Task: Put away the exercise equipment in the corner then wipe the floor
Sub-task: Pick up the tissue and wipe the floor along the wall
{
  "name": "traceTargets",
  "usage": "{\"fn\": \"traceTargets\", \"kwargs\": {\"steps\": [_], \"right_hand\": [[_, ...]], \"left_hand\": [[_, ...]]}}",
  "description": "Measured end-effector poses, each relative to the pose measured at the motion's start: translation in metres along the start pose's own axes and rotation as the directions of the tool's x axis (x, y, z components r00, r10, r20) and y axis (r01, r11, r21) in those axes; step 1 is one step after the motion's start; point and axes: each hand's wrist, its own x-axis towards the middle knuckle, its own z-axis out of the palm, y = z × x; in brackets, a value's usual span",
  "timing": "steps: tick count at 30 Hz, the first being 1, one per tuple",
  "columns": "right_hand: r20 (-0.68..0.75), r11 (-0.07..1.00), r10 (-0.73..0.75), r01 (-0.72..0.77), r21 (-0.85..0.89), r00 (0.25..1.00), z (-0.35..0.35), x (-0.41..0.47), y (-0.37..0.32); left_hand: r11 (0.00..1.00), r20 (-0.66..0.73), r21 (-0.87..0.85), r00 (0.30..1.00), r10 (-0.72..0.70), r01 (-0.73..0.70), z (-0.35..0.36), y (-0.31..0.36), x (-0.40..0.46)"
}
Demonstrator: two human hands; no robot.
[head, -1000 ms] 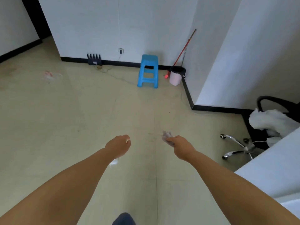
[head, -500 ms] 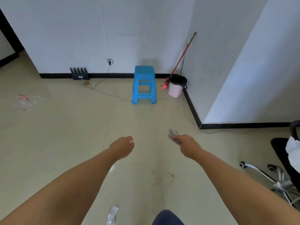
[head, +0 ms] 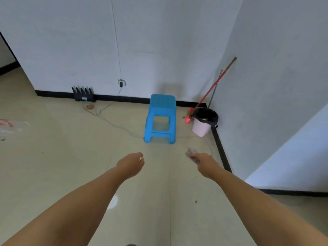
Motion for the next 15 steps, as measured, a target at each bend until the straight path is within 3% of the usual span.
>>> {"fn": "traceTargets", "kwargs": {"steps": [8,15], "right_hand": [[0.024,0.999,-0.044,0.044,0.002,0.999,-0.044,0.216,0.003],[0.039,0.990,0.101,-0.105,0.093,0.994,-0.084,0.386,0.020]], "left_hand": [[0.996,0.031,-0.006,0.996,-0.084,0.084,-0.041,-0.026,0.206],[0.999,0.117,0.038,0.993,-0.026,0.022,-0.101,-0.030,0.402]]}}
